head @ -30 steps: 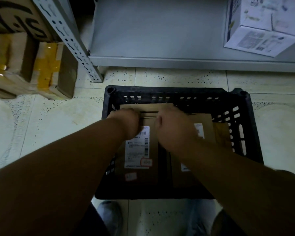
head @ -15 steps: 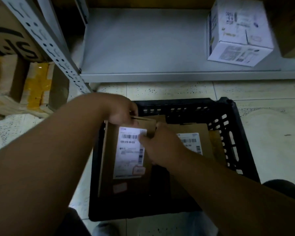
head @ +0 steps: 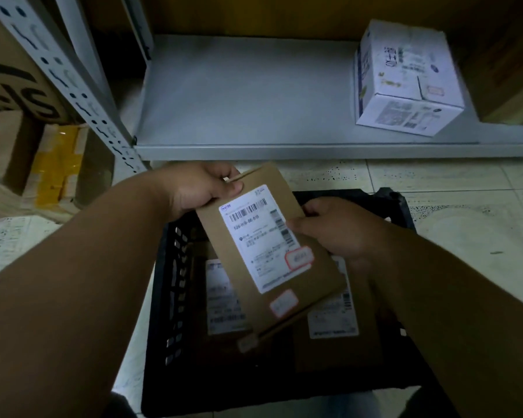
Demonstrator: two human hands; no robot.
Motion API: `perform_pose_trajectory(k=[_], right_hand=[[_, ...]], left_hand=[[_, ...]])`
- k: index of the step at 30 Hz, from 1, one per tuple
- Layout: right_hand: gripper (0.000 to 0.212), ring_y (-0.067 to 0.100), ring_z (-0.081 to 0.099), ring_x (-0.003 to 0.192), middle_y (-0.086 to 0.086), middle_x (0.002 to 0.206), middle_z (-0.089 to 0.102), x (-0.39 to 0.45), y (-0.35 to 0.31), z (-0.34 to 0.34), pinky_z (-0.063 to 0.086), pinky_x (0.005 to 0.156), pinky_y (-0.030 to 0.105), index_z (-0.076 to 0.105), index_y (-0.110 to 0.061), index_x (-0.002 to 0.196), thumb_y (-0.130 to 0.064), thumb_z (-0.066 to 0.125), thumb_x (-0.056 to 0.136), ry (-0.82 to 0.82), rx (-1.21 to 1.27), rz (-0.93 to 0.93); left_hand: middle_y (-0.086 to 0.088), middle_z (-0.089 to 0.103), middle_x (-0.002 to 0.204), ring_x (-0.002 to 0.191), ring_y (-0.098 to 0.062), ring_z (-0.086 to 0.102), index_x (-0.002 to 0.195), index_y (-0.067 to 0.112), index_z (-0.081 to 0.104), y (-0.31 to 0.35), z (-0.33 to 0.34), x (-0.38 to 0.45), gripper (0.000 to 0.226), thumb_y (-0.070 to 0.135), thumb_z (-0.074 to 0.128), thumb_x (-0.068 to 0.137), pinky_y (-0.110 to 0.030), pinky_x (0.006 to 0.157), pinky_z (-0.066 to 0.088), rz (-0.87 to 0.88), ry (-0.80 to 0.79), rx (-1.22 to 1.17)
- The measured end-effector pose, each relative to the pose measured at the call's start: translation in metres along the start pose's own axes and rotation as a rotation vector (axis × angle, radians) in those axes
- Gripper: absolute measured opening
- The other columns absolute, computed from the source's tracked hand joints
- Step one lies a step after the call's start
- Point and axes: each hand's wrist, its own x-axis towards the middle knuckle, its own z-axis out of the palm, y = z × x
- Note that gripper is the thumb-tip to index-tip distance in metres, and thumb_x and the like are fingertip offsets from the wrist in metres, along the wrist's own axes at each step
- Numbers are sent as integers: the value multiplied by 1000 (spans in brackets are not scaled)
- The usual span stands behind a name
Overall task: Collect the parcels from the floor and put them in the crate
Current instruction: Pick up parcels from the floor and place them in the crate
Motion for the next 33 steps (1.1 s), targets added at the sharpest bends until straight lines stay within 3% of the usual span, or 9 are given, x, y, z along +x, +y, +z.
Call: perform_pose_trajectory(k=[2,4,6,8,13,19,22,29,33], right_hand=[[14,15,75,79,-1,91,77,-2,-7,-18,60,80,43,69,-18,107,-21,63,95,64,-105,-117],[22,4,72,76,-7,96,74,-9,-17,-40,60,69,29,66,-28,115,-25,65,93,179,-300,-259],[36,1,70,77,-13,101,68,-20,-26,-64,58,63,20,62,-36,121,-25,72,88,273,-413,-372],[43,1,68,80,-15,101,65,-31,-30,-86,58,65,21,60,-40,118,-23,77,83,307,-452,-422],[45,-6,56,79,-21,91,58,-29,-16,-111,43,64,15,62,-40,110,-17,82,77,428,-609,-421],[40,9,57,89,-9,102,60,-8,20,-106,47,72,22,63,-30,110,-11,77,78,408,-696,-407],[39,7,55,86,-9,100,61,-4,26,-110,46,72,23,66,-30,107,-11,77,76,397,-727,-408],[40,18,52,103,-9,101,52,20,45,-89,38,89,37,63,-33,115,-28,75,78,462,-939,-426],[39,22,51,107,-2,109,57,32,61,-75,33,87,34,64,-32,117,-31,75,79,475,-1007,-381]], left_hand=[[-19,66,97,89,-30,61,107,9,64,6,1,1,18,21,62,94,-38,81,46,52,38,-123],[-19,65,98,90,-33,61,100,15,64,16,0,1,20,22,70,83,-41,85,46,134,49,-185],[-24,67,105,99,-39,65,97,17,64,29,3,0,24,18,74,75,-48,97,48,205,44,-138],[-24,67,107,104,-37,66,99,15,62,44,14,-2,27,7,77,78,-53,100,48,258,51,-59],[11,69,96,88,-5,67,106,36,58,60,55,5,35,21,77,80,-25,77,56,350,258,249],[9,65,103,93,-11,61,113,28,59,48,93,19,36,36,74,82,-33,81,54,407,272,483],[8,66,103,93,-13,61,111,31,58,41,101,23,36,40,74,80,-34,80,53,423,283,566],[4,56,112,94,-17,56,124,31,49,30,111,28,46,41,69,84,-32,78,50,439,351,679],[0,50,119,96,-20,57,131,28,45,23,128,28,41,32,59,93,-35,77,52,433,248,770]])
